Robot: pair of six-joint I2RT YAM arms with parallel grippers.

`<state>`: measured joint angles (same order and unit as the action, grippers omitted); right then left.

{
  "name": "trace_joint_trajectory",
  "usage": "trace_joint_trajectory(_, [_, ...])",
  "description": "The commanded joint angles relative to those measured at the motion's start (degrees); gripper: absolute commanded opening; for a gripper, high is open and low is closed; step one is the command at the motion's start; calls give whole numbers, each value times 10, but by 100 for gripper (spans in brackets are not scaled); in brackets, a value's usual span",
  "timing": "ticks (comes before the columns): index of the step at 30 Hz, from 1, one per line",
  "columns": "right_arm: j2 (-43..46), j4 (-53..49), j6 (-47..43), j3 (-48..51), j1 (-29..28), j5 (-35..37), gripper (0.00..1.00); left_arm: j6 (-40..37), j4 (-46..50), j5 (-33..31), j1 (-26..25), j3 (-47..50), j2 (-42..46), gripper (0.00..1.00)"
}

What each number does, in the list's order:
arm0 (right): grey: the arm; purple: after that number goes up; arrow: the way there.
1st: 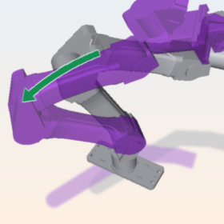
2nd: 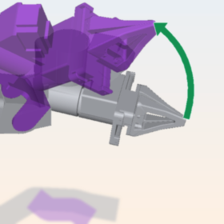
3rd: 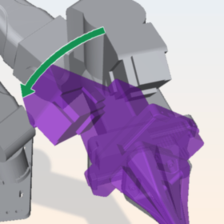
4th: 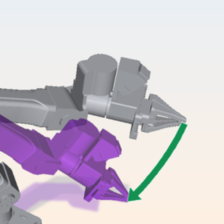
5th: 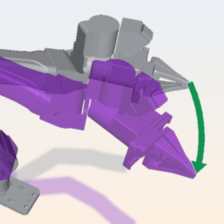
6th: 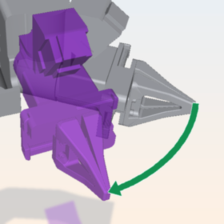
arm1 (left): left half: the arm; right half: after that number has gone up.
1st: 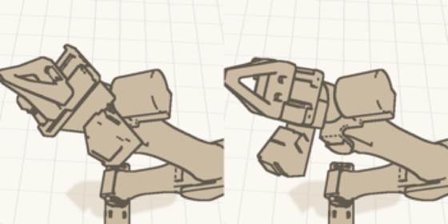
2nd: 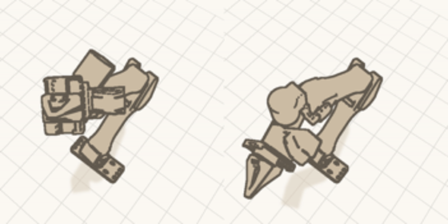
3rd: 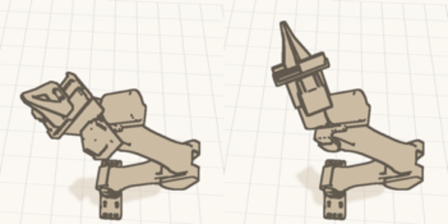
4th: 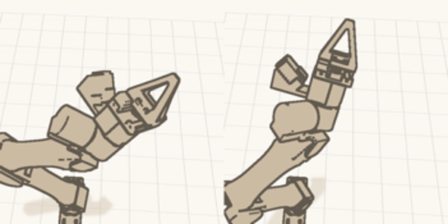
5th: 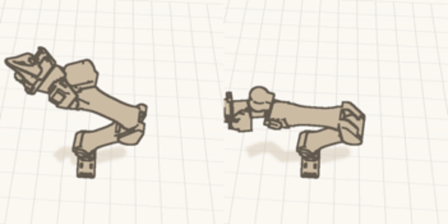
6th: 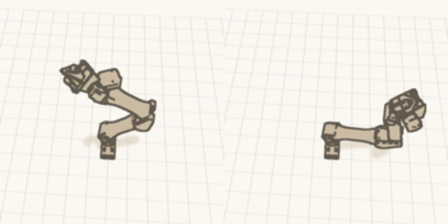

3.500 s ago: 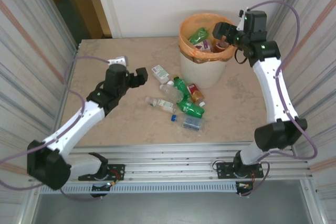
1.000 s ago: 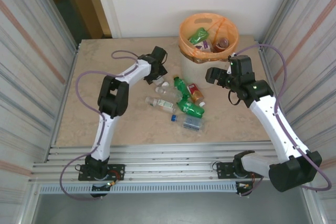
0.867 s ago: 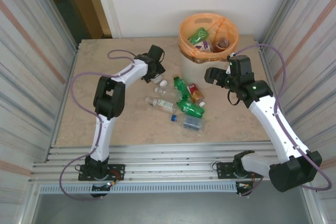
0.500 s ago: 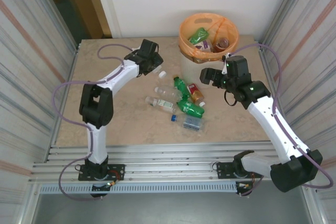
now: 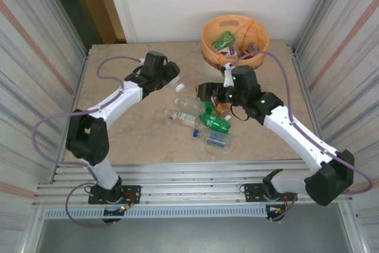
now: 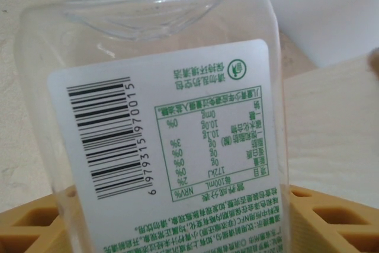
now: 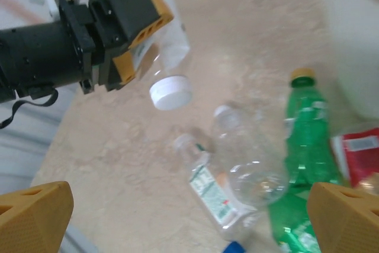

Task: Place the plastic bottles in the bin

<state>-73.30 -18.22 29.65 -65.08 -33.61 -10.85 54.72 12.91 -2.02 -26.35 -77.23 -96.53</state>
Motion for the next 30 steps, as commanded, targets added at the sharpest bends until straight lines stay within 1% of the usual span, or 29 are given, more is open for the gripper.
trace_joint_trajectory(1, [-36,54,21,-11,-20,-36,97,7,-57,37,-2,43,52,52])
trace_joint_trajectory(7, [-92,111,33,-22,-39,-66,89,27,-96,67,-2,117,120,51])
trace_joint_trajectory(14, [-141,182,48,-35,-50,-93,85,49,-129,96,-1,169,175,51])
trace_joint_trajectory(25, [-205,218,47,-85,-64,-117,77,74,-156,122,-15,180,194,51])
trace_joint_trajectory(30, [-220,228,49,-92,-71,-119,69,87,-167,126,-21,182,195,51])
